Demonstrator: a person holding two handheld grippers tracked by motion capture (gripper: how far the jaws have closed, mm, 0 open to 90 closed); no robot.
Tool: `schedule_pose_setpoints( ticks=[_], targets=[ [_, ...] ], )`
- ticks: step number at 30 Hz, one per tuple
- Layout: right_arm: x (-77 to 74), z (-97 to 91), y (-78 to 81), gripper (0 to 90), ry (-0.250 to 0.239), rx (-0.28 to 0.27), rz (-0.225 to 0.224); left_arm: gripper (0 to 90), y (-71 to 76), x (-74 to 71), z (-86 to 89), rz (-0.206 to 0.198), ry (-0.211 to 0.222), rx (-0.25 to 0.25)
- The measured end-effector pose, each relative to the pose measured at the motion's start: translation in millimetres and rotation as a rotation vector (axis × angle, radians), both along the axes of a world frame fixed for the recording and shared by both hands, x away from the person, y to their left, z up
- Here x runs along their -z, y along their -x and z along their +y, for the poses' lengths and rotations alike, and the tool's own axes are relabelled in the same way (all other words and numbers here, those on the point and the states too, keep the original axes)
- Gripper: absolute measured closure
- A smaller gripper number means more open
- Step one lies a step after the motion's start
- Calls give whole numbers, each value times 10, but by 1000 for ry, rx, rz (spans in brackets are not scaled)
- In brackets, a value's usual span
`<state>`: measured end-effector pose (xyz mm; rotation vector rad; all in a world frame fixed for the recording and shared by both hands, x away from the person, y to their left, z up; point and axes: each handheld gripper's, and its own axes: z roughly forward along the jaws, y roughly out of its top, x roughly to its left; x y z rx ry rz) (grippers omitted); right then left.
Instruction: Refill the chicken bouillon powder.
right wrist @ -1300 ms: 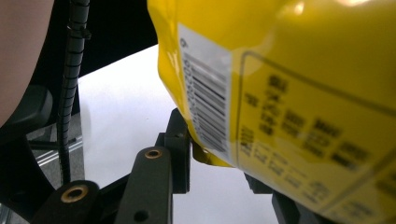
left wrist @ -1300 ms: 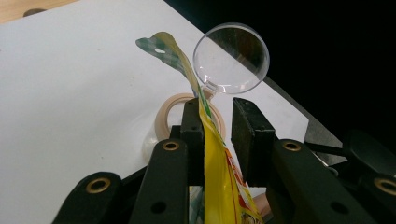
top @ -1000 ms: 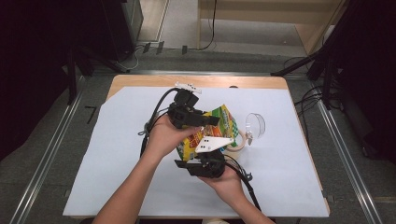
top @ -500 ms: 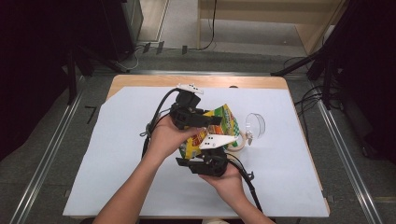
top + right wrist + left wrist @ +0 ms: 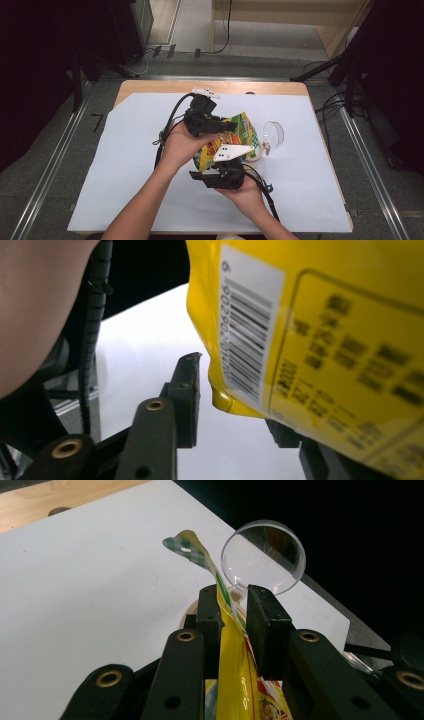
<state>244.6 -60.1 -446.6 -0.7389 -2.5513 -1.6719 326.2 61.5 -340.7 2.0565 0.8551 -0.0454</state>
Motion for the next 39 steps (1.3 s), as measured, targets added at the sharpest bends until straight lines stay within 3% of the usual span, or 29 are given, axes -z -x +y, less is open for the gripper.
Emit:
schedule_pose_setpoints(
  ticks=[2, 14, 19, 25, 32, 39],
  targets=[
    [-8, 4, 12, 703, 22, 5, -23, 764, 15, -12, -7, -9, -3, 5],
    [-49, 40, 5, 707, 29, 9, -26, 759, -12, -40, 35, 7, 16, -1],
    [-56, 32, -14, 708, 21, 11, -17, 762, -57, -32, 13, 33, 11, -1],
    [-52, 22, -45, 709, 8, 23, -5, 759, -51, -63, -39, 7, -2, -3],
    [-56, 12, -84, 710, -2, 28, 6, 763, -135, -68, -61, 31, 1, 0],
    [-112, -13, -120, 708, -35, 34, 8, 764, -112, -171, -123, -1, -26, 2]
  ],
)
